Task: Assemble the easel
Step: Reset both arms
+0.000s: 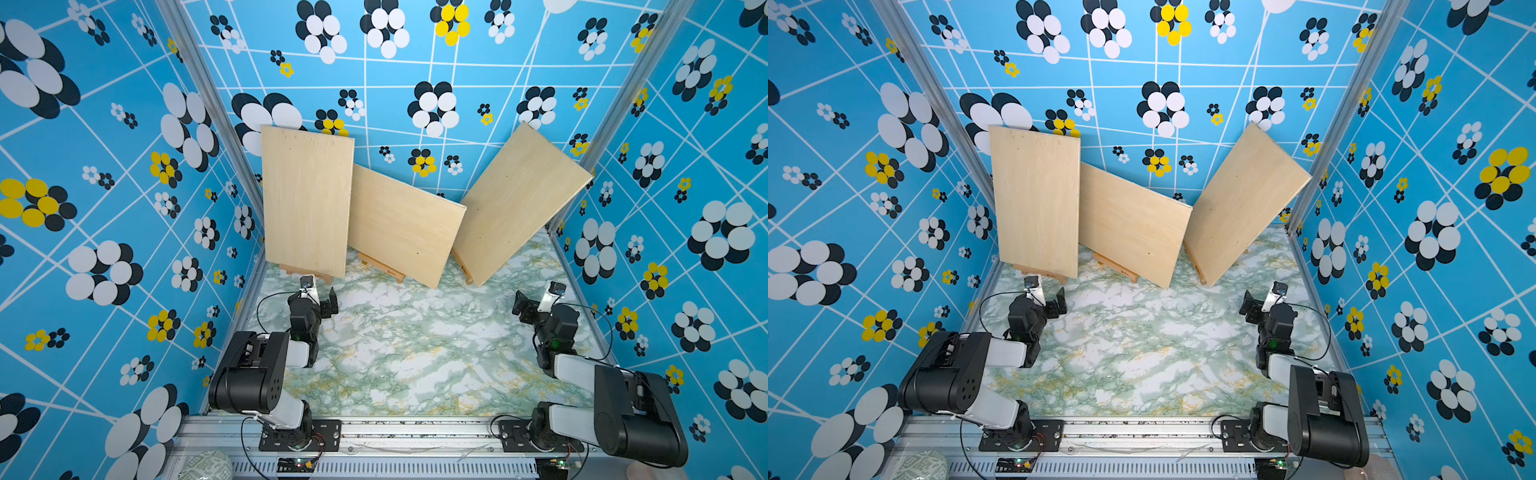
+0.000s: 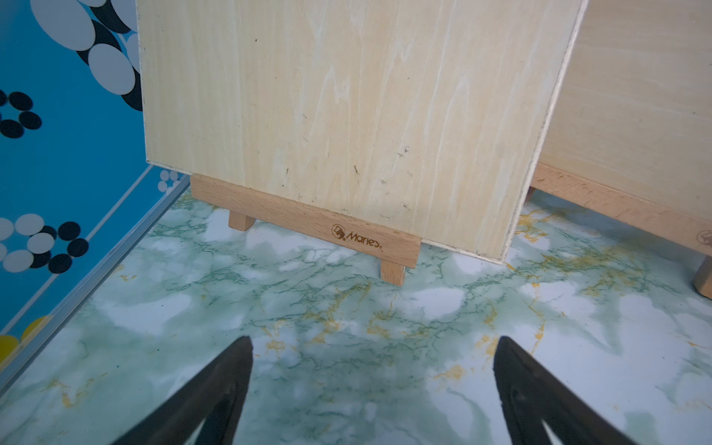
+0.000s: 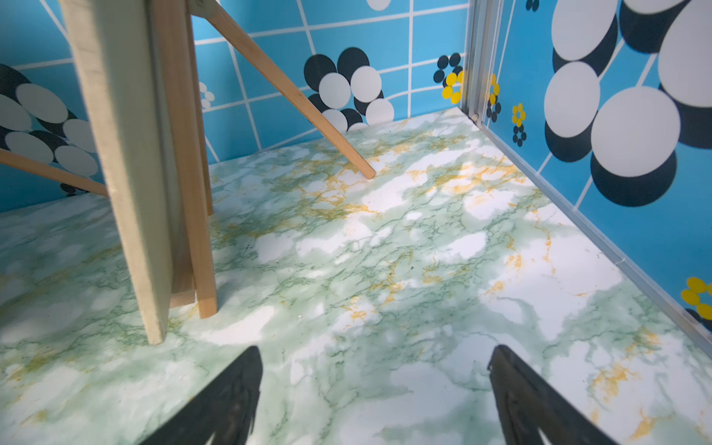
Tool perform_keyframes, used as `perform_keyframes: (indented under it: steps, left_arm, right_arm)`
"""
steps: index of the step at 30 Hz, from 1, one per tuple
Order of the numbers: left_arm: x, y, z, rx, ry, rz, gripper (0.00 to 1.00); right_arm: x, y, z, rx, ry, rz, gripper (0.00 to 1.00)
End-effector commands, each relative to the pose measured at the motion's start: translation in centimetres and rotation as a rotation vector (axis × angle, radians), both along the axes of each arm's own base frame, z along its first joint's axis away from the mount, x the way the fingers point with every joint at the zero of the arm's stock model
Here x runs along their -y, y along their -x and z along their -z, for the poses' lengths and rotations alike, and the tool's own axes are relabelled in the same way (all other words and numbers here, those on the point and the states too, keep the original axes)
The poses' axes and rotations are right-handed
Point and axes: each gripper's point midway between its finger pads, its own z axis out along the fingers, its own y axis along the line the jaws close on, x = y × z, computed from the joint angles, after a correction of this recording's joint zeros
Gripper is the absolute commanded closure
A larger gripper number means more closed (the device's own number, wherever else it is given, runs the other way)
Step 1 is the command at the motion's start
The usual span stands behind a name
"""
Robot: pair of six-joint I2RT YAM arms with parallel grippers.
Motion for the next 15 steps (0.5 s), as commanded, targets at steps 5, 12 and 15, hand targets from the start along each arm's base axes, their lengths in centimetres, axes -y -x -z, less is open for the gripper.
perform_keyframes:
  steps: [5, 12, 15]
  left_arm:
    - [-0.8, -0.8, -0.2, -0.017, 0.000, -0.039, 0.01]
    - [-0.9, -1.0, -0.1, -0.026, -0.004, -0.050, 0.01]
    - [-0.8, -1.0, -0.1, -0.026, -0.005, -0.048, 0.01]
  right_arm:
    - [-0.9, 0.5, -2.3, 0.112, 0.065, -0.022, 0.06]
    - [-1.9, 0.8, -2.3, 0.161, 0.071, -0.061, 0.06]
    - [-2.4, 0.6, -2.2, 0.173, 0.067, -0.088, 0.06]
